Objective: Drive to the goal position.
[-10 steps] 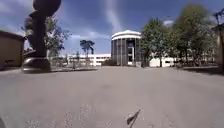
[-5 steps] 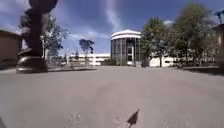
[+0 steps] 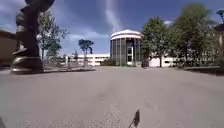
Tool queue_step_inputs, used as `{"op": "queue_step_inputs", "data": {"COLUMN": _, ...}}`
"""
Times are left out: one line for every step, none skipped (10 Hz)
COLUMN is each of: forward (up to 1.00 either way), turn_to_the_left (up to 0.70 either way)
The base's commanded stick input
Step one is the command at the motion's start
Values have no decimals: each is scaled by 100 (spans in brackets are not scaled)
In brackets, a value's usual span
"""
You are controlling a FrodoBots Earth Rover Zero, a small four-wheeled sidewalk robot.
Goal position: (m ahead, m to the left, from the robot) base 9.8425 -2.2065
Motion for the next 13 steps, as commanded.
{"op": "queue_step_inputs", "data": {"forward": 70, "turn_to_the_left": 6}}
{"op": "queue_step_inputs", "data": {"forward": 70, "turn_to_the_left": 6}}
{"op": "queue_step_inputs", "data": {"forward": 70, "turn_to_the_left": 6}}
{"op": "queue_step_inputs", "data": {"forward": 70, "turn_to_the_left": 6}}
{"op": "queue_step_inputs", "data": {"forward": 70, "turn_to_the_left": 6}}
{"op": "queue_step_inputs", "data": {"forward": 70, "turn_to_the_left": 6}}
{"op": "queue_step_inputs", "data": {"forward": 70, "turn_to_the_left": 6}}
{"op": "queue_step_inputs", "data": {"forward": 70, "turn_to_the_left": 6}}
{"op": "queue_step_inputs", "data": {"forward": 70, "turn_to_the_left": 6}}
{"op": "queue_step_inputs", "data": {"forward": 70, "turn_to_the_left": 6}}
{"op": "queue_step_inputs", "data": {"forward": 70, "turn_to_the_left": 6}}
{"op": "queue_step_inputs", "data": {"forward": 70, "turn_to_the_left": 6}}
{"op": "queue_step_inputs", "data": {"forward": 70, "turn_to_the_left": 6}}
